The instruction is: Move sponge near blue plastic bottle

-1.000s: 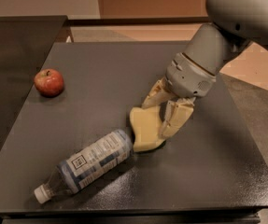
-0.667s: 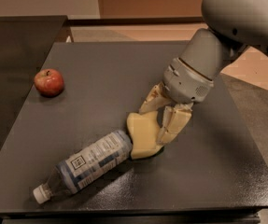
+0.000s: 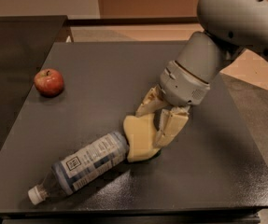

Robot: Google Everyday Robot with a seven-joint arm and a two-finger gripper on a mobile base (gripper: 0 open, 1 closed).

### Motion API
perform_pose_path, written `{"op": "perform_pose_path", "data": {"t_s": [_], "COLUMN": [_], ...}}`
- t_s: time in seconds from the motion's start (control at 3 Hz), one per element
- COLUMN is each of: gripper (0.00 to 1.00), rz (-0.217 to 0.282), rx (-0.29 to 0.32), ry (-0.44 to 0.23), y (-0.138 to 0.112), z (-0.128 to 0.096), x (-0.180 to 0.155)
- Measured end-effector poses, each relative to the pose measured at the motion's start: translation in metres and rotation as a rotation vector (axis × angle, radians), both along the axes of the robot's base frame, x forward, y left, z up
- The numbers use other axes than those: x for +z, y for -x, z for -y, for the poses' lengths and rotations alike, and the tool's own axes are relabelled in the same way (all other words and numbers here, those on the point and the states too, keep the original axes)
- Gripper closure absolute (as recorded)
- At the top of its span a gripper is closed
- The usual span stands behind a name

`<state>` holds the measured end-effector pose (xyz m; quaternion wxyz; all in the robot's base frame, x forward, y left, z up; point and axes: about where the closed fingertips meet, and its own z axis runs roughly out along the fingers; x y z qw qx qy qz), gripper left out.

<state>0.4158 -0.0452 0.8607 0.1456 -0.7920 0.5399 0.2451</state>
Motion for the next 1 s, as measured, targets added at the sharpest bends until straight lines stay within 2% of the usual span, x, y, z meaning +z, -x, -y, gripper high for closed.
{"op": "perform_pose_path", "data": {"t_s": [0.33,0.67,1.0], "gripper": [0.12,0.0,0.0], "rz": [0.008,0.014,0.014], "rx": [-0.002,-0.004,-0.004], "ry": [-0.002,-0.004,-0.004], "y": [-0.001,-0.0017,-0.0017], "z": [-0.0019,-0.0035,-0.0036], "x": [0.0006,0.0012,0.0013]}}
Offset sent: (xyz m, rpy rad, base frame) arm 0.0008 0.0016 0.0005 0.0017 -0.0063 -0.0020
